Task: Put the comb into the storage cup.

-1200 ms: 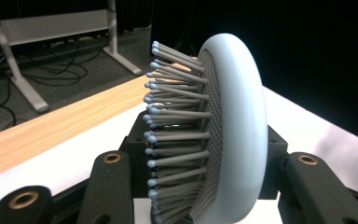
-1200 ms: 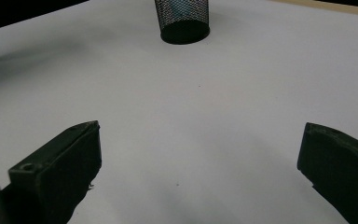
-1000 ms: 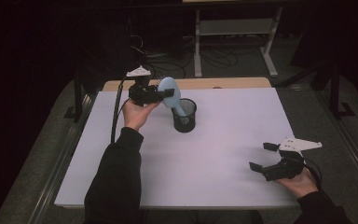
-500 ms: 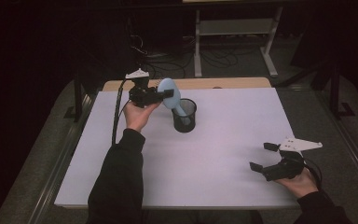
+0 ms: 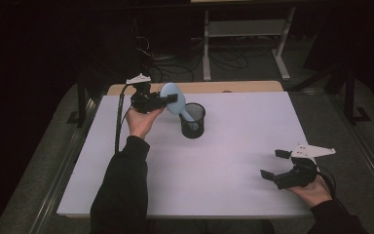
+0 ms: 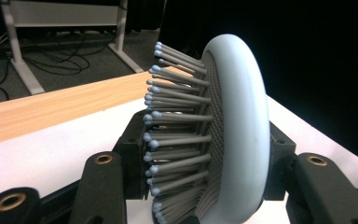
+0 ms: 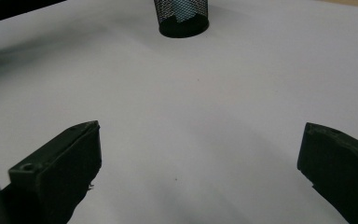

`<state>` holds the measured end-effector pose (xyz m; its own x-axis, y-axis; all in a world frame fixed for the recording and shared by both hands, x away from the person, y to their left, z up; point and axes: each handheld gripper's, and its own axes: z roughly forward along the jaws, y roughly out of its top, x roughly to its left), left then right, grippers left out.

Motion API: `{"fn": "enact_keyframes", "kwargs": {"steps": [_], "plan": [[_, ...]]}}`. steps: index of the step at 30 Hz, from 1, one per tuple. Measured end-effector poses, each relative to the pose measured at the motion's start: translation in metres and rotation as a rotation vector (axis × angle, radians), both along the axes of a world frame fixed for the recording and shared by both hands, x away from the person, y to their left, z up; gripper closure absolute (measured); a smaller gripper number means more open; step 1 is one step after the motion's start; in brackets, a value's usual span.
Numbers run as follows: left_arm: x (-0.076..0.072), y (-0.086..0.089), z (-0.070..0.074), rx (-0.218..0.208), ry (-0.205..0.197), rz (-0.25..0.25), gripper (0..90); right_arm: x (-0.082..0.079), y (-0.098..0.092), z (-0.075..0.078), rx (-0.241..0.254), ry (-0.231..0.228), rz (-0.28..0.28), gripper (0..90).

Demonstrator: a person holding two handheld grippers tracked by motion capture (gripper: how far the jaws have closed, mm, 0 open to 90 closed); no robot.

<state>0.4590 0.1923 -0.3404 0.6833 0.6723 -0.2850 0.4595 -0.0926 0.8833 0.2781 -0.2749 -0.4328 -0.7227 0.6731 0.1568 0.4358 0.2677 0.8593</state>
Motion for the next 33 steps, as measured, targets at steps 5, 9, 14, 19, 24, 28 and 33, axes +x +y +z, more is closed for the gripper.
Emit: {"fn": "enact_keyframes", "kwargs": {"steps": [5, 9, 14, 19, 24, 28, 33], "plan": [[0.0, 0.002, -0.003, -0.018, -0.002, -0.005, 46.8, 0.0, 0.0, 0.0, -0.002, -0.001, 0.002, 0.0], [0.0, 0.003, -0.003, -0.056, 0.018, -0.029, 44.9, 0.0, 0.0, -0.001, -0.002, 0.001, 0.003, 0.0], [-0.002, 0.008, -0.004, -0.098, 0.019, -0.062, 38.1, 0.001, 0.0, -0.001, -0.001, 0.005, 0.006, 0.0], [-0.008, 0.008, -0.005, -0.054, -0.004, -0.058, 26.3, 0.001, 0.0, -0.002, -0.003, 0.006, 0.007, 0.0], [-0.011, 0.01, -0.007, -0.028, 0.0, -0.059, 14.1, 0.002, 0.001, -0.003, -0.007, 0.009, 0.007, 0.0], [-0.013, 0.014, -0.008, -0.042, 0.022, -0.068, 5.7, 0.002, 0.001, -0.003, -0.008, 0.009, 0.006, 0.0], [-0.019, 0.018, -0.009, -0.015, 0.019, -0.079, 0.0, 0.002, 0.001, -0.003, -0.009, 0.01, 0.006, 0.0]]}}
